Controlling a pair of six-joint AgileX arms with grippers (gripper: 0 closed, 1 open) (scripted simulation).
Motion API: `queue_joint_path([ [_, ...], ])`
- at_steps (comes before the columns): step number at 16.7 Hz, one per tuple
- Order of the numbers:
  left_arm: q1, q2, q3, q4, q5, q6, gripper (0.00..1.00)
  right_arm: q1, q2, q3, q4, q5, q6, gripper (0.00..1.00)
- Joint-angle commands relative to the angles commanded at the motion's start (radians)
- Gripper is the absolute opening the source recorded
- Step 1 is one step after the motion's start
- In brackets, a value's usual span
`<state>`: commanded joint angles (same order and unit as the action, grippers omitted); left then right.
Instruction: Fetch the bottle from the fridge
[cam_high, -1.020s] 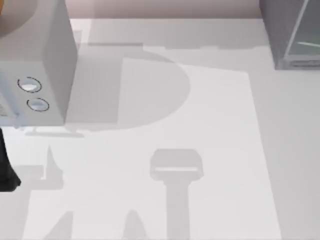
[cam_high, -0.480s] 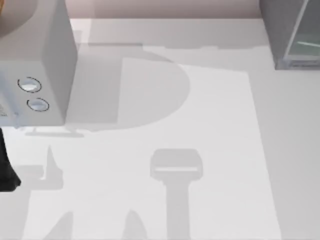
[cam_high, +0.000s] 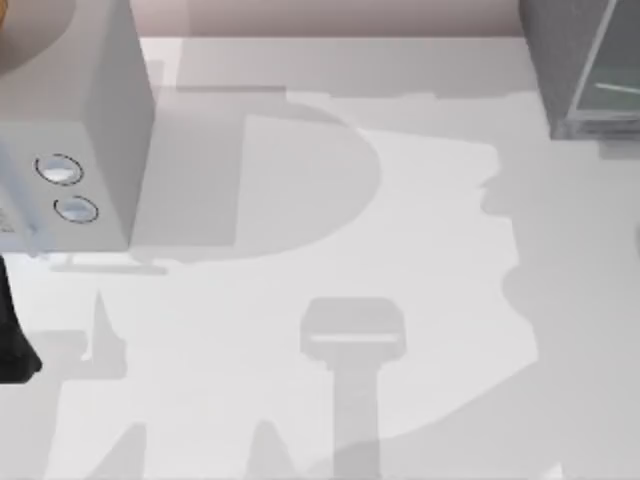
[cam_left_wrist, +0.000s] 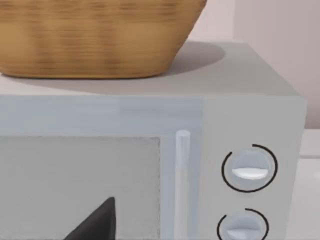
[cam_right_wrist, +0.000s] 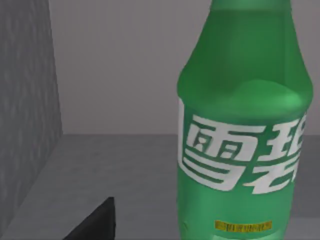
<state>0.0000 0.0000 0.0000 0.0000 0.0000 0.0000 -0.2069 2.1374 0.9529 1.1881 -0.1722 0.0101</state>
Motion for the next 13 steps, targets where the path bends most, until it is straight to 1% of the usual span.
queue_joint_path([
  [6, 0.0, 0.0, 0.0, 0.0, 0.0, 0.0, 1.0, -0.001, 0.009, 0.016, -0.009, 0.0, 0.0, 1.0],
  [13, 0.0, 0.0, 0.0, 0.0, 0.0, 0.0, 1.0, 0.022, 0.138, 0.273, -0.132, 0.024, -0.001, 1.0],
])
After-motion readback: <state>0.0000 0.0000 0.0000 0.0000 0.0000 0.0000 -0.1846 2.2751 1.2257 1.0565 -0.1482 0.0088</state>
